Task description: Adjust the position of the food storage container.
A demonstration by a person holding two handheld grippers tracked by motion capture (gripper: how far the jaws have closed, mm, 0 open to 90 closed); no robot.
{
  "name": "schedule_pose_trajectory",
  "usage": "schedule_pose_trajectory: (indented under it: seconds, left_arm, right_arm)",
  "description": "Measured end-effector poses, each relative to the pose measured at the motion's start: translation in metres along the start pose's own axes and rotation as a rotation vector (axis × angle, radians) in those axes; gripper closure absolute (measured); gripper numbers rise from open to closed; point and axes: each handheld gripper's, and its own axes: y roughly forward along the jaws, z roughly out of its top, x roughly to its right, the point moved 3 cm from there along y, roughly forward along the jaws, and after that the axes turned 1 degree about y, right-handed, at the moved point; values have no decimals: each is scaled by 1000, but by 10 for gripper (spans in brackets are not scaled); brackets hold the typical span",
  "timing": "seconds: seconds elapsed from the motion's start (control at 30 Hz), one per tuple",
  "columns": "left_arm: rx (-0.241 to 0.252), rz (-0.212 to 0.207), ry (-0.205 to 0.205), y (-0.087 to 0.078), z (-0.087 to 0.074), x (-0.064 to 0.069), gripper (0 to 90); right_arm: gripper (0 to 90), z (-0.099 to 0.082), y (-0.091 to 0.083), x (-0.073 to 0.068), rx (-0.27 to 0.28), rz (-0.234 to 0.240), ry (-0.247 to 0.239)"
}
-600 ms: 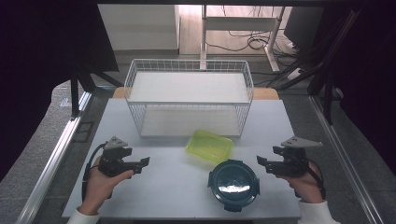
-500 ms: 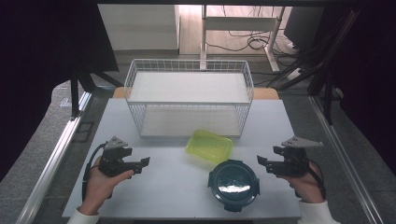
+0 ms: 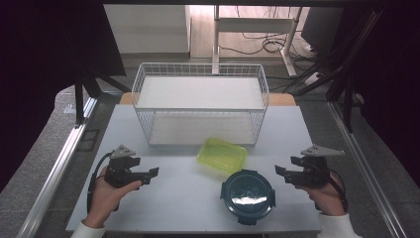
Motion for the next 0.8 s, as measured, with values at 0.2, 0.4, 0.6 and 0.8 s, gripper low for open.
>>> schedule_pose_trajectory:
  seconds: [0.2,0.4,0.6,0.8]
  left_arm:
    - [-14,0,-3,4,-1,-1,201]
    - [-15,-4,4,6,0,1,201]
    - [-20,-2,2,6,-2,1,199]
    - [-25,-6,5,7,-4,4,197]
  right_arm:
    - [317,-3,1,5,-15,8,13]
    - [391,-7,-1,9,-39,17,19]
    - [439,-12,-1,12,-69,11,36]
    - [489,-16,0,9,-111,13,32]
